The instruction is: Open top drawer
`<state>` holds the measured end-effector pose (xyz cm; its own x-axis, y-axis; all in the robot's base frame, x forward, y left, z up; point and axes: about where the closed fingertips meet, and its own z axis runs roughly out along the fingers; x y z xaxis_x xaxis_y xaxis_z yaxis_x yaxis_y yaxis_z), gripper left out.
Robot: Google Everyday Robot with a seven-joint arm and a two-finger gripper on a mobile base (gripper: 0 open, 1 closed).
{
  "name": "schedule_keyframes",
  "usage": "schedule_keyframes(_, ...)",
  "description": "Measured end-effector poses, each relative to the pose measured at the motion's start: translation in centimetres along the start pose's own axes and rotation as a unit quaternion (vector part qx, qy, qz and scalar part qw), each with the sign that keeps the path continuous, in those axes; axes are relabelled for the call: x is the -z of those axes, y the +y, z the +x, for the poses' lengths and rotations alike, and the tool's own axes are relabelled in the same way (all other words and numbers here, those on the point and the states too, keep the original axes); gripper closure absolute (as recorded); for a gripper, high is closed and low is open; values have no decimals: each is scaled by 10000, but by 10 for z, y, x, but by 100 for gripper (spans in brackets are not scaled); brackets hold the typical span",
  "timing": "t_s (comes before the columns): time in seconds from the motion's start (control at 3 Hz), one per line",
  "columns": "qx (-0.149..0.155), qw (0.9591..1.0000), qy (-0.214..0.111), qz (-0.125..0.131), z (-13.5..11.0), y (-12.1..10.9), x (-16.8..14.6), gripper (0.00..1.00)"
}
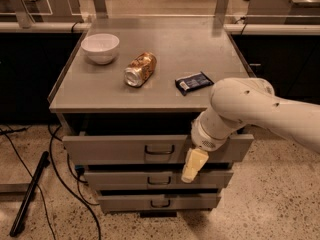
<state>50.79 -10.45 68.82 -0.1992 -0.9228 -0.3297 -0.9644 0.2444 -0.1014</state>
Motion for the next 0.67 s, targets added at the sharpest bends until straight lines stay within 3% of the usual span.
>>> schedule_keyframes(0.33,-131,9993,-119,-323,6,-8,-28,0)
schedule_keyframes(0.67,-132,9993,-118,-325,6,-8,-28,0)
